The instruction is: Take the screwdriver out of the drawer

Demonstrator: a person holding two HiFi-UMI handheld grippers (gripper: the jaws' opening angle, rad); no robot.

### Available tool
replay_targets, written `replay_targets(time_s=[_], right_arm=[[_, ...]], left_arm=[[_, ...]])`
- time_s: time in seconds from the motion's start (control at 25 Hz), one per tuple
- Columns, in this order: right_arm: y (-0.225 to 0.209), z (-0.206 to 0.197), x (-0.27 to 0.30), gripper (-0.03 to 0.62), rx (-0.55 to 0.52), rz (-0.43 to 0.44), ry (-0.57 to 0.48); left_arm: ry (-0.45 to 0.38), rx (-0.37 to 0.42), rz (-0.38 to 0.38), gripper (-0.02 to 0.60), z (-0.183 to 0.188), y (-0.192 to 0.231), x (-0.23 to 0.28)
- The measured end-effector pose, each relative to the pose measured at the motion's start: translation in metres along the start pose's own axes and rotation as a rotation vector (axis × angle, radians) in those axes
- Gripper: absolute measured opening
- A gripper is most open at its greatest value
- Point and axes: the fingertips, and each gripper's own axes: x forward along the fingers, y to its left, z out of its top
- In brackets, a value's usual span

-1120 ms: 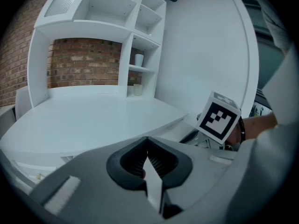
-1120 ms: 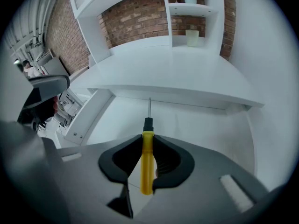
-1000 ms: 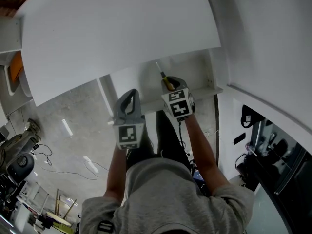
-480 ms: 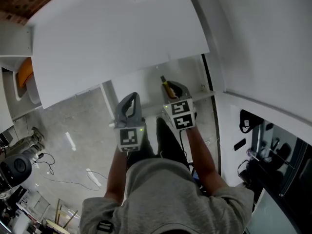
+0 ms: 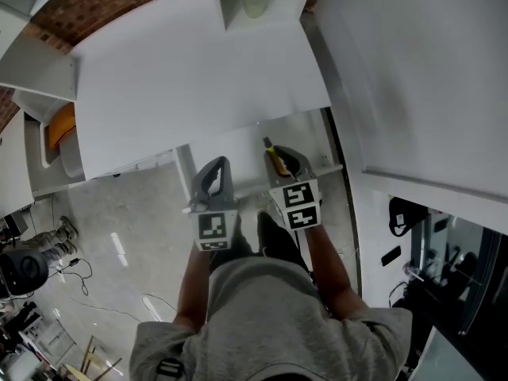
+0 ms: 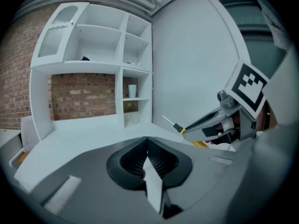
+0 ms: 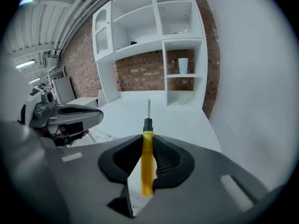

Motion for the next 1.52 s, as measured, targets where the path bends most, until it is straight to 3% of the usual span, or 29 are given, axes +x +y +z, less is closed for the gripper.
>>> replay_targets(time_s=[0.4, 0.84, 1.52], right_arm=[[0.013, 0.031, -0.045, 0.078, -0.067, 0.057, -0.106], [0.035, 0.053, -0.051, 0.078, -0.145, 0.165, -0.154], [0.100, 0.087, -0.005, 0.078, -0.250, 0.325, -0.123]], left_arm=[[-0.069, 0.008, 0.102, 0.012, 0.035, -0.009, -0.034], [-0.134, 0.025, 0.234, 0.012, 0.063, 0.004, -0.058], [-0.118, -0.022, 0.423, 0.012, 0.056, 0.085, -0.084]])
